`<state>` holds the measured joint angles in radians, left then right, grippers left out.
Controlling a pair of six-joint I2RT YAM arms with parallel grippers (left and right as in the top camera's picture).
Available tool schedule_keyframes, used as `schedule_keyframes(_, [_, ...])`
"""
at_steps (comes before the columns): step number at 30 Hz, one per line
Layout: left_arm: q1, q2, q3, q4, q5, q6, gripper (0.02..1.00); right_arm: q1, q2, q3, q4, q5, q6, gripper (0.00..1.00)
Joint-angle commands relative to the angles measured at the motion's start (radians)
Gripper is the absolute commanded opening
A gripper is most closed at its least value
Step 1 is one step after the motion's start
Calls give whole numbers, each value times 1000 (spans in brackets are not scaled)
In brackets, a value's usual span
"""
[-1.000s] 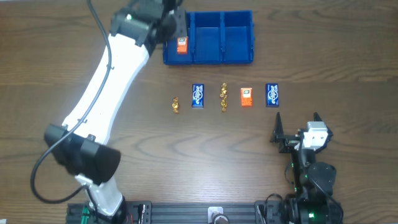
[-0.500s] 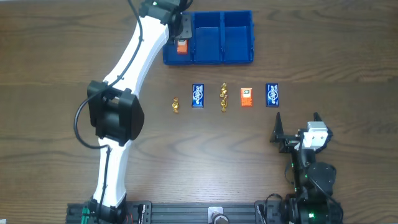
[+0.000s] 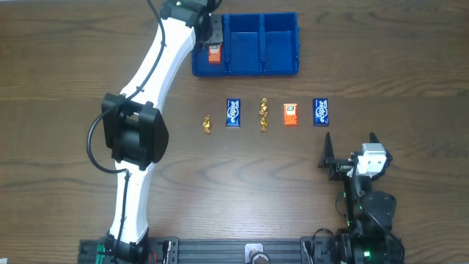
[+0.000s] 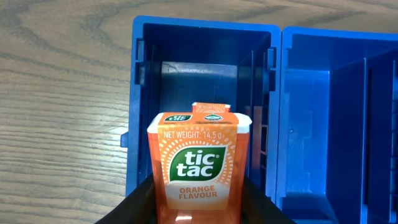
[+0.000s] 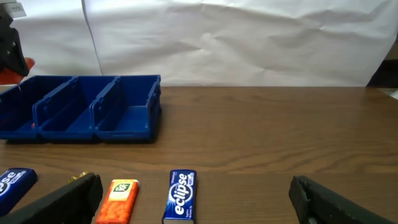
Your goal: Sort Candies Into Trays
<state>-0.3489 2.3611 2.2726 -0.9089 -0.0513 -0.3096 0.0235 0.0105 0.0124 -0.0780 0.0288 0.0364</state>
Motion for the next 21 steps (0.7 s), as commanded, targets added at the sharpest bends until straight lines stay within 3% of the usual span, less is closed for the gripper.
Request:
schedule_keyframes(1, [3, 23, 22, 6, 16, 16, 290, -4, -7, -5, -2, -6, -8, 998])
schedule_keyframes(5, [3, 23, 22, 16, 20, 18, 349, -4, -7, -5, -2, -6, -8, 998])
schedule_keyframes(11, [3, 20, 22, 15, 19, 18, 702, -4, -7, -5, -2, -6, -8, 998])
schedule_keyframes(17, [-5, -57, 22, -8, 4, 2, 735, -4, -7, -5, -2, -6, -8, 998])
schedule_keyframes(21, [-84, -192, 22, -60, -68, -72, 741, -4, -7, -5, -2, -6, -8, 998])
